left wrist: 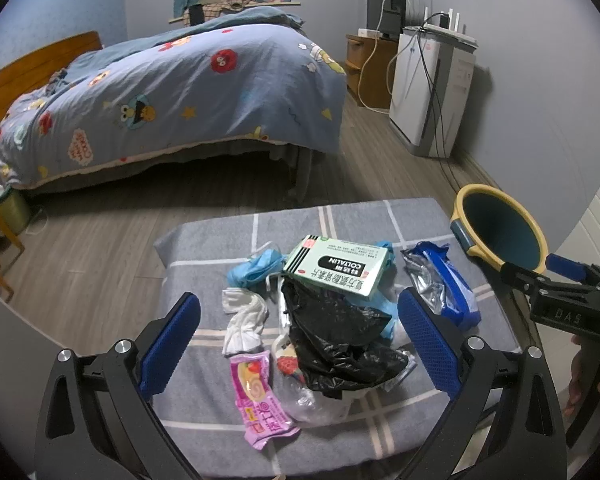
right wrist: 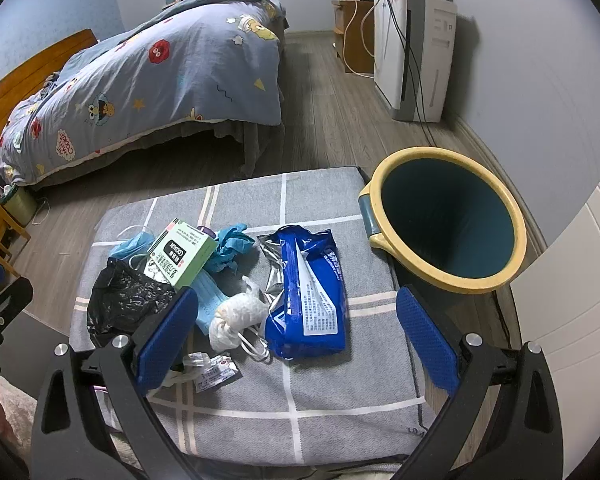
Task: Collect trash
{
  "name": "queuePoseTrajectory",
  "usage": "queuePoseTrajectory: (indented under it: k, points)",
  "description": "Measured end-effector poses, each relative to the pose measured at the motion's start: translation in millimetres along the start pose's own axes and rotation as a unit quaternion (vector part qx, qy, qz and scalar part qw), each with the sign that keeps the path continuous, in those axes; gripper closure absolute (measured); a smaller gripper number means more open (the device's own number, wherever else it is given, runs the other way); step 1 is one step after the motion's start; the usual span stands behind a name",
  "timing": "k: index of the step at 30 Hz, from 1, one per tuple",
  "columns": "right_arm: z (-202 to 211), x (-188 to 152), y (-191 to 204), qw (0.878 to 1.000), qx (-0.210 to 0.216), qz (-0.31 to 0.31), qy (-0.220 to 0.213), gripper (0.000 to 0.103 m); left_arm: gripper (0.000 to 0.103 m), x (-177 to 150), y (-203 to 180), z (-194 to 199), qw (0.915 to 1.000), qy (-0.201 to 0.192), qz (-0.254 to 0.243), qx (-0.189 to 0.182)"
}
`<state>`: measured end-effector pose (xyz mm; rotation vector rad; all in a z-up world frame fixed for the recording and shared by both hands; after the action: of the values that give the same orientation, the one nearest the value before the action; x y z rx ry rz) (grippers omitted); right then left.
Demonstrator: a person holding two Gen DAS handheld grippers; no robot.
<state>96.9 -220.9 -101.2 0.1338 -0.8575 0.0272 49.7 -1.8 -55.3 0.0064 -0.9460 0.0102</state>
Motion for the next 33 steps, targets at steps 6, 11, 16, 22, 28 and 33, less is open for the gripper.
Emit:
queuePoseTrajectory:
  k: [6,11,16,22,28,33]
  points:
    - [-0.6,-4.5,0.9,1.000,0.000,-0.003,0.004,0.005,0.005,-5.8,-3.1,-3.6,1.0000,0.002,0.000,-0.002]
    - [-0.8,-5.1,0.7,1.000,0.000,-0.005,0.007,0.005,0.005,-6.1,-3.4,-3.9,1.0000,0.003,0.000,-0.002]
    - [-1.6,-4.4,0.4,1.000,0.001,-0.007,0.010,0.005,0.005,-5.6,-3.2,-3.8,1.0000,0.003,0.000,-0.002]
    - [-3.3,-3.1,-2.0,1.000,0.002,-0.012,0.016,0.005,0.005,-5.6,-3.1,-3.9,1.0000,0.003,0.000,-0.001]
    - [-3.9,-3.5,-1.7,1.000,0.002,-0.012,0.016,0.005,0.005,-8.2,-3.1,-4.7,0.9999,0.006,0.005,-0.010]
    - [-6.2,-4.8,-2.7,1.000,-0.002,-0.008,0.020,0.005,0.005,-7.1,2.0,-6.1,0.9999,-0.004,0.011,-0.009]
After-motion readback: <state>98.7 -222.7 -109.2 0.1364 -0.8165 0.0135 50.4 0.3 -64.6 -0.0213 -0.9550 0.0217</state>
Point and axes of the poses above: each gripper's, at about its wrist camera, not at the fingertips, and z roughly against the way its jaws point, y to its left, x to its top, the point moved 7 cm from there along -z, roughly the way its jaws point, and after that the axes turned 10 degrees about -y, right-handed, at the moved point
